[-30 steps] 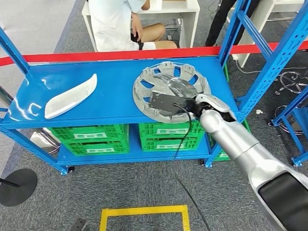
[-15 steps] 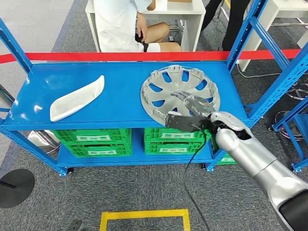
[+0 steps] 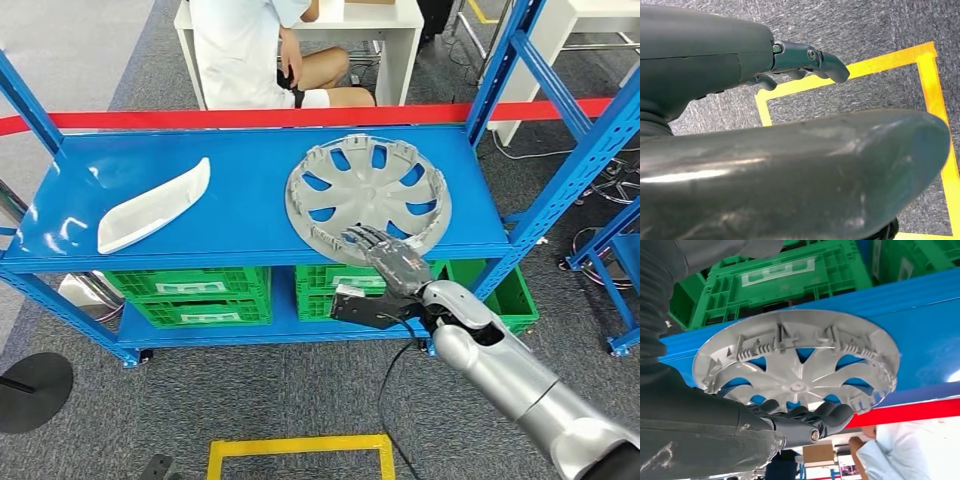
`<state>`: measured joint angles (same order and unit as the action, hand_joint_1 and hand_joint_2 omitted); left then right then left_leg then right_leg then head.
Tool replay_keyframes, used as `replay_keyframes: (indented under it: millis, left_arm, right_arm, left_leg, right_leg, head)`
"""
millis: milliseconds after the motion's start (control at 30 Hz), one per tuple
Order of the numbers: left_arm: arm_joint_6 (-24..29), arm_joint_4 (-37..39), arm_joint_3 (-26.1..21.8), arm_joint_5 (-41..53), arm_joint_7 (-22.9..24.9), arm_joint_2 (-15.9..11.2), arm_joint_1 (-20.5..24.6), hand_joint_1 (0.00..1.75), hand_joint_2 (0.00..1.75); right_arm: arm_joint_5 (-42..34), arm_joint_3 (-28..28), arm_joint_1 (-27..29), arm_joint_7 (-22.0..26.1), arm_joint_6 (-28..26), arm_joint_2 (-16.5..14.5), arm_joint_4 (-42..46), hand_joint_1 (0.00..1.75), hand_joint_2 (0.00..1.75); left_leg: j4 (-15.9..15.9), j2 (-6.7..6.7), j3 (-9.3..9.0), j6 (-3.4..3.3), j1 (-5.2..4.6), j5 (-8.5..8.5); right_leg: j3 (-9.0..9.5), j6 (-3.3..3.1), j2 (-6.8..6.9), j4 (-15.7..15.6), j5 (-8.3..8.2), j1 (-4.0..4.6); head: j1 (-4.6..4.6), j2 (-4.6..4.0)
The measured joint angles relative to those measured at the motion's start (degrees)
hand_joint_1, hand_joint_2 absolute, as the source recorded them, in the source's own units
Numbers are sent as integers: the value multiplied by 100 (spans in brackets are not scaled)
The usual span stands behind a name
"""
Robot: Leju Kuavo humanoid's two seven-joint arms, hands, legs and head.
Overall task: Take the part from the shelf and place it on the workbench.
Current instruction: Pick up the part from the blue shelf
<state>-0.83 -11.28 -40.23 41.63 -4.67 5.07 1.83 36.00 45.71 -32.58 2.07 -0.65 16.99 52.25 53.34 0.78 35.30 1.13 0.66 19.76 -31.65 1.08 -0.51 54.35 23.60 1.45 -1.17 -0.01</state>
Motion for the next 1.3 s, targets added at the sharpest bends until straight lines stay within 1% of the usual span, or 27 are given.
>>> replay_keyframes:
  millis: [267, 400, 733, 833, 1100, 1300]
  left_arm:
    - [1, 0, -3, 75, 10, 26, -1, 0, 0]
    - [-11, 0, -3, 154, 10, 30, 3, 0, 0]
    - [-36, 0, -2, 273, 3, 29, 17, 0, 0]
    - [-40, 0, -2, 328, 9, 25, 18, 0, 0]
    - [-70, 0, -3, 449, 20, 32, 41, 0, 0]
    - [-76, 0, -3, 445, 90, 61, 43, 0, 0]
  right_arm:
    - [83, -82, 234, 92, 22, -13, 109, 0, 175]
    - [176, -148, 345, 151, 17, -75, 125, 0, 175]
    - [222, -156, 217, 125, 59, -320, 18, 0, 175]
    - [293, -156, 54, 53, 84, -453, -242, 0, 175]
    - [540, -146, -610, -41, 146, -1032, -1278, 0, 175]
    - [657, -134, -807, -172, 227, -1292, -1801, 0, 175]
  left_leg:
    - [-4, 0, 0, 4, 3, -2]
    - [-4, 0, 0, 5, 2, -1]
    - [-4, -1, -2, 8, 3, -3]
    - [-4, -1, -3, 13, 3, -6]
    - [-4, -3, -6, 25, 6, -17]
    - [-4, -3, -7, 27, 6, -18]
  right_leg:
    - [-1, -8, 0, 3, 5, 3]
    - [-1, -8, 0, 4, 5, 3]
    - [-3, -15, 0, 14, 9, 3]
    - [-4, -18, -2, 17, 7, 3]
    - [-10, -26, -5, 27, 2, 5]
    - [-10, -27, -5, 30, 2, 5]
  head:
    - [-1, 1]
    - [-2, 1]
    - [-1, 1]
    - [-2, 1]
    - [-1, 0]
    - [-1, 1]
